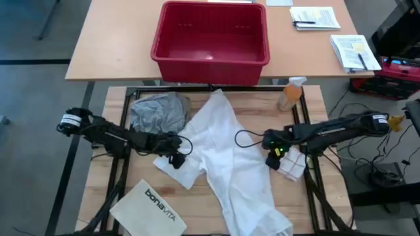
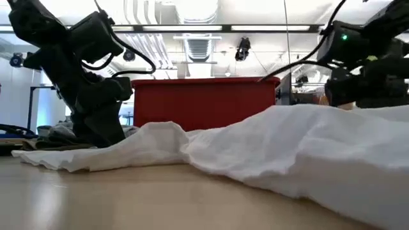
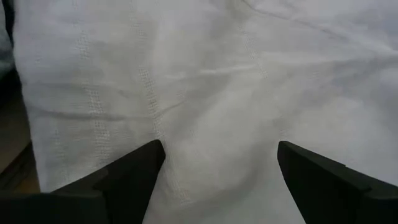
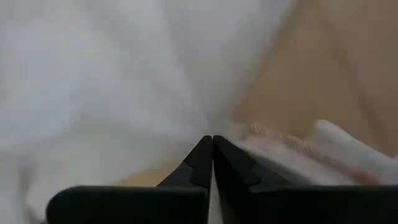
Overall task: Fold laundry
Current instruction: Fold the white long sleeve shirt
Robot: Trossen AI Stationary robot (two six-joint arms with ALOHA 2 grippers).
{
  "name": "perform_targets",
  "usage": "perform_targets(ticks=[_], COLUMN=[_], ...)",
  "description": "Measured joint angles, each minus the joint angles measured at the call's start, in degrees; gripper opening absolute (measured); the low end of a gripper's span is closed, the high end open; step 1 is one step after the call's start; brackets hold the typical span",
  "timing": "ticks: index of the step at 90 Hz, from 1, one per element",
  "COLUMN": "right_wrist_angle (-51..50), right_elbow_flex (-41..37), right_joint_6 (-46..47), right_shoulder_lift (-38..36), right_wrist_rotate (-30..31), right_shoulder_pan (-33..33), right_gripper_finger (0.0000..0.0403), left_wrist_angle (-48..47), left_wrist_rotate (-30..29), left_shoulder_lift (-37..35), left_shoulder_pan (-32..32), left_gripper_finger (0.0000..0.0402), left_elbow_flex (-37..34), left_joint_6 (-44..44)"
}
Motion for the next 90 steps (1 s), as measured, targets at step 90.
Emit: perform_targets(ticks=[90], right_wrist_angle=[22.22], right_elbow_flex=[6.32], right_joint_6=[25.58], right_shoulder_lift=[20.19], right_wrist_rotate=[9.33], right_shoulder_pan=[24.83], right_gripper_finger=[0.0000], left_wrist_angle=[-0.20], left_wrist_rotate=[0.02], left_shoulder_lift=[-0.11], left_shoulder_pan=[-0.22], left_gripper_finger=[0.0311], left_elbow_flex=[-0.92], left_joint_6=[0.93])
